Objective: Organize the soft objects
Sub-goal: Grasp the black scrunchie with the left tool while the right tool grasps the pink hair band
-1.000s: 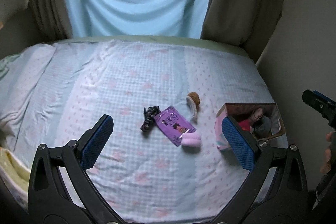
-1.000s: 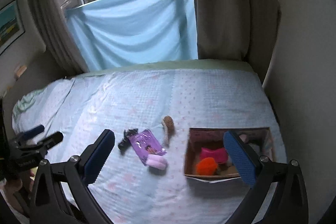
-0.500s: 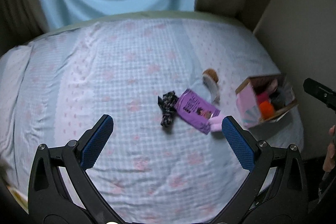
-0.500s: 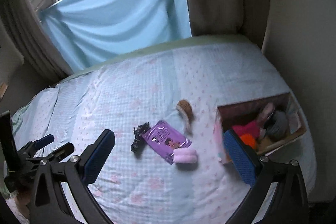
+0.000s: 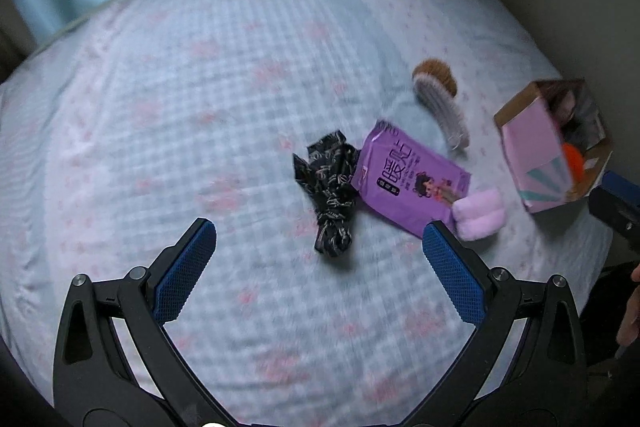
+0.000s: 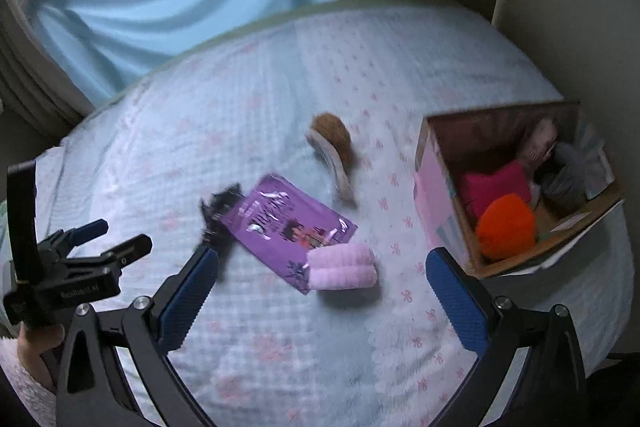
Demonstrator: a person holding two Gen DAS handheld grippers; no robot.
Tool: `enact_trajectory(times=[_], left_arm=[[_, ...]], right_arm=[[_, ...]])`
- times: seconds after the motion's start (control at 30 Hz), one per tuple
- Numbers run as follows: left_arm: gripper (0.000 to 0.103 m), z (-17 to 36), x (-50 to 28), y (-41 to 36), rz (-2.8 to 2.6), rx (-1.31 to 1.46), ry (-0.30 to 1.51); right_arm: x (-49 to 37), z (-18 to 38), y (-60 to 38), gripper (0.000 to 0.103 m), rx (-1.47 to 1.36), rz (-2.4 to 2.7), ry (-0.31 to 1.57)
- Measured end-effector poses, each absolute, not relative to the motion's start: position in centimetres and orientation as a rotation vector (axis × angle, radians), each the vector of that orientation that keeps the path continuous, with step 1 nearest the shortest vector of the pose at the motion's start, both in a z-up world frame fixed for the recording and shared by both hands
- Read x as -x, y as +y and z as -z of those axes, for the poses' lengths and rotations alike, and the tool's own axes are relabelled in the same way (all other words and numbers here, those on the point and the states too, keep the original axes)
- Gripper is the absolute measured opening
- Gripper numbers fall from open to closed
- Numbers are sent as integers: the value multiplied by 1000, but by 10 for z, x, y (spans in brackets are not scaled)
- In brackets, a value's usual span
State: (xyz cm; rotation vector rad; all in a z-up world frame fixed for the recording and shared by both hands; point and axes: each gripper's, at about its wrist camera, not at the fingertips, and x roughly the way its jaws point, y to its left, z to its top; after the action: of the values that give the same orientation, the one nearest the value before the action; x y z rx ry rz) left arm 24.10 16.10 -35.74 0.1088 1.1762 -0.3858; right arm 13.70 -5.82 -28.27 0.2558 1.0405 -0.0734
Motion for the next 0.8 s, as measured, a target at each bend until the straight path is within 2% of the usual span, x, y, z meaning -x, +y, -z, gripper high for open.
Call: enact_trajectory(times=[0.17,0.33,0.43,0.53,0.6,0.67,0.8], left_arm=[[97,412,-257,145,408,-156,1190],[81,450,-268,135,433,-184,1204],[75,459,-270,132,443,-214,1188],[74,461,-275,130,461,-233,1161],[74,461,-277,126,472,-258,1148],[74,461,-279,120,489,-292,1127],[57,466,-283,109,536,-329,1130]], right_arm=[[-155,348,-64,103,-279,93,1089],[-170,404,-63,103,-296,104,1130],[-174,427,-63,103,-306,110,1145],[-176,440,-62,95,-307,104,1149],[-177,448,-62,94,-298,100,1160],[-180,455,-62,82,-299,104,1168],[-184,467,-63,74,-325,97,1197]])
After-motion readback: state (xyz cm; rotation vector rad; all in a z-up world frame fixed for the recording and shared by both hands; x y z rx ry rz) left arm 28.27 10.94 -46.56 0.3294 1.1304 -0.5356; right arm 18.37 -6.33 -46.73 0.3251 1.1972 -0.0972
